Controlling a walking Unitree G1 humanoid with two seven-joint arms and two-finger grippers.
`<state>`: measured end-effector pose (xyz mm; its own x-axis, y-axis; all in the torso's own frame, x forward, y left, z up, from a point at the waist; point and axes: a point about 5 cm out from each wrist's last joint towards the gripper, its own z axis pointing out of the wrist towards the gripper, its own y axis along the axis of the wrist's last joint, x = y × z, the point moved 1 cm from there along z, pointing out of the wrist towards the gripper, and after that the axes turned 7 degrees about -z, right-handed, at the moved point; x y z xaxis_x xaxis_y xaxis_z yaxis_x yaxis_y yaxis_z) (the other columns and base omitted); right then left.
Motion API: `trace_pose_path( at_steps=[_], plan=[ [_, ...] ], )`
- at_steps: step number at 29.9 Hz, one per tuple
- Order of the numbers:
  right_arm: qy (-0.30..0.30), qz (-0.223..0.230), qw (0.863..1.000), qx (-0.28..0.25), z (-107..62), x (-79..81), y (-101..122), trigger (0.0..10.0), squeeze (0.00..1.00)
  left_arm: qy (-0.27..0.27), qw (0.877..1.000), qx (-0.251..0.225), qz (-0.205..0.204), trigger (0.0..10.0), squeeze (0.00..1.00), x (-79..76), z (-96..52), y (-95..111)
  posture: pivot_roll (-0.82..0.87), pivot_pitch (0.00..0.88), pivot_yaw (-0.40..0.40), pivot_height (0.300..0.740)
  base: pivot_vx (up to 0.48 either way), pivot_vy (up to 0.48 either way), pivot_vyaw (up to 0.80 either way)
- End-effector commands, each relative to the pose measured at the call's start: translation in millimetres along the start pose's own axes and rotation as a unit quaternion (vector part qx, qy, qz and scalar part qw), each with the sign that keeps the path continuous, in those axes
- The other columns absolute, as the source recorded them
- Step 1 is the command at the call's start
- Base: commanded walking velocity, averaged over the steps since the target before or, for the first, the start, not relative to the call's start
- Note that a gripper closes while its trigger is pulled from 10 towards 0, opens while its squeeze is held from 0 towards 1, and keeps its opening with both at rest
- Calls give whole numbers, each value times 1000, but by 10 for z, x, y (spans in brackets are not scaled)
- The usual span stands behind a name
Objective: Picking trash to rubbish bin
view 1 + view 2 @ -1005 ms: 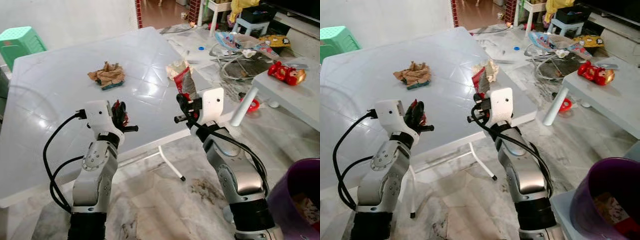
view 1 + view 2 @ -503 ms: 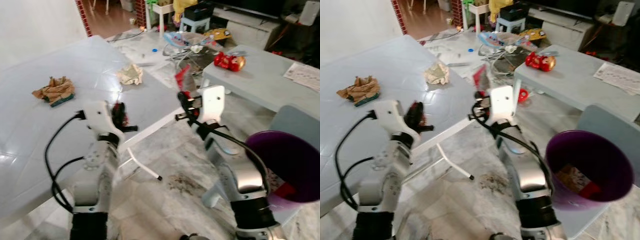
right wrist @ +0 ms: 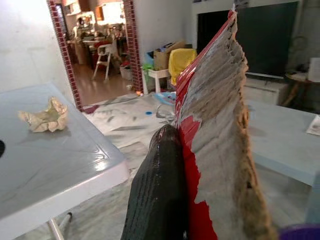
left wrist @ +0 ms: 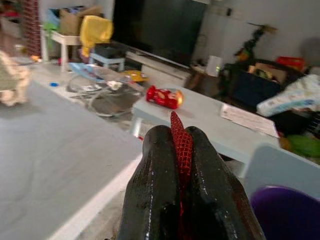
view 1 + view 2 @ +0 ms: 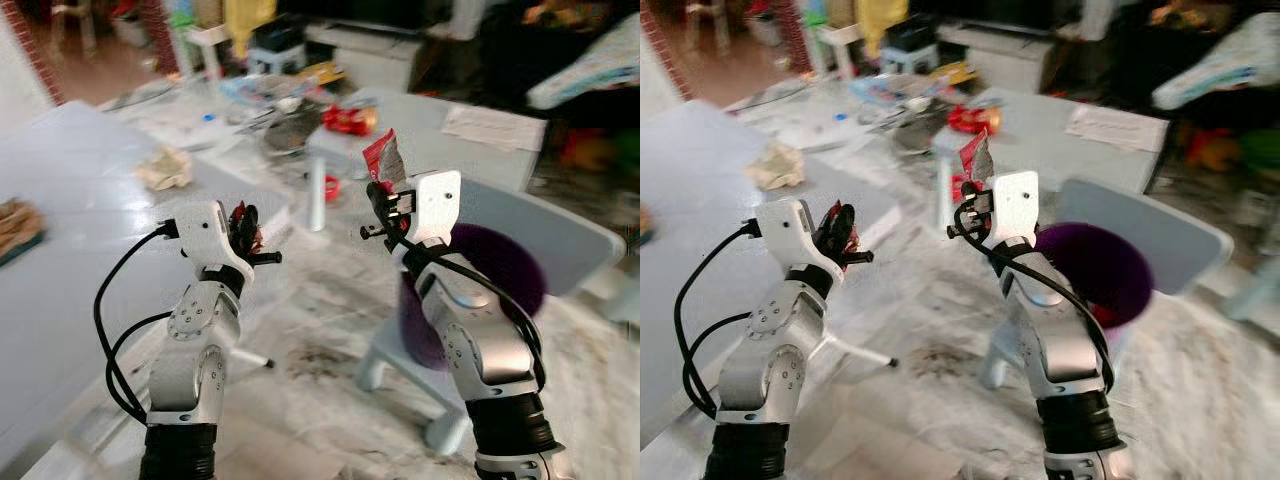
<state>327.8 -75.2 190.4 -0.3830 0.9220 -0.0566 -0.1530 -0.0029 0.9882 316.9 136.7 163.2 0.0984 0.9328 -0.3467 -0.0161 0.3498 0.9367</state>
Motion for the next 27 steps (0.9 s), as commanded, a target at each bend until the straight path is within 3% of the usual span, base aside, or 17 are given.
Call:
trace_pose_path(
  at_steps=[1,27],
  plan=[
    [9,-1,1000,-4,8,40,31,0,0,-1,1000,-8,0,10000,0,-5,9,60,-42,55,44,740,0,0,-788],
    [-3,-4,1000,-4,21,-22,44,0,0,-5,1000,-2,13,10000,0,-6,30,34,-52,41,52,740,0,0,-796]
  ],
)
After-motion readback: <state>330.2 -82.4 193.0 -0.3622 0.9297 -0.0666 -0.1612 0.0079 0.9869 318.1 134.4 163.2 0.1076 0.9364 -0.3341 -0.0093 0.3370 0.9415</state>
